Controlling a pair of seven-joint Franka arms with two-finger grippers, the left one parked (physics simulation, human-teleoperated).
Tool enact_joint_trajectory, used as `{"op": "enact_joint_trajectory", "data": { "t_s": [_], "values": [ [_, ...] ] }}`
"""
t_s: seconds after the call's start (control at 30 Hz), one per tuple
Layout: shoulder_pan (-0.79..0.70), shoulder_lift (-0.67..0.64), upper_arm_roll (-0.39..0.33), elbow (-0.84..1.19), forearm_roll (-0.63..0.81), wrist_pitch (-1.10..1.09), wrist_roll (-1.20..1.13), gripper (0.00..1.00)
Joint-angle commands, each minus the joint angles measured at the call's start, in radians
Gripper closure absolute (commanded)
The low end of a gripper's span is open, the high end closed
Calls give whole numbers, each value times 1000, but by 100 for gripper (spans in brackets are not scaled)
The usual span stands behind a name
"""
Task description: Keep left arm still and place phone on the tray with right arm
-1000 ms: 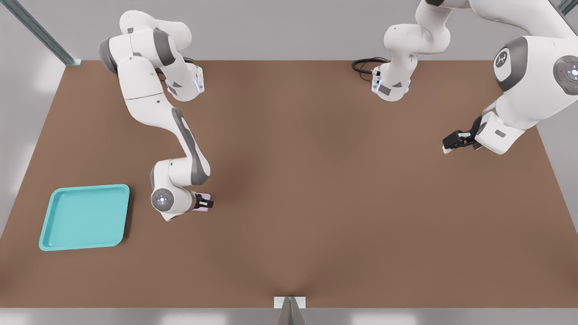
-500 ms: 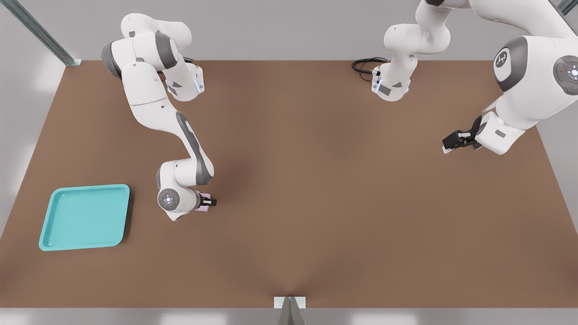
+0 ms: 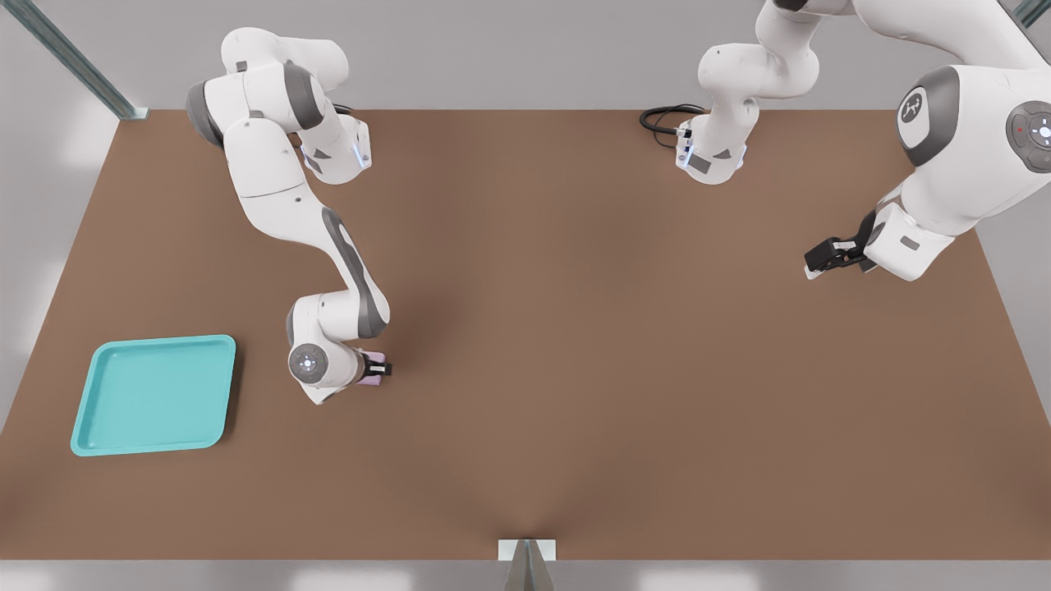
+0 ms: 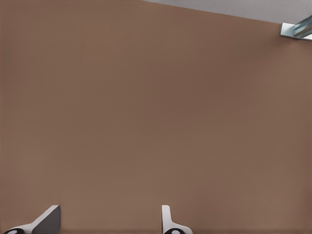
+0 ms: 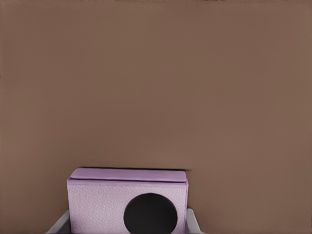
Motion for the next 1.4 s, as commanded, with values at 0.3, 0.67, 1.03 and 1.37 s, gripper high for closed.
{"op": "enact_joint_trajectory", "data": {
  "t_s": [0.3, 0.67, 1.03, 1.37],
  "values": [
    [-18, -78, -46, 28, -4, -73, -92, 27],
    [-425, -283, -45, -189, -52, 51, -586, 27],
    [-540, -61, -57, 58, -44, 96, -815, 0],
    [-247, -590, 54, 200, -188, -536, -169, 0]
  ]
}}
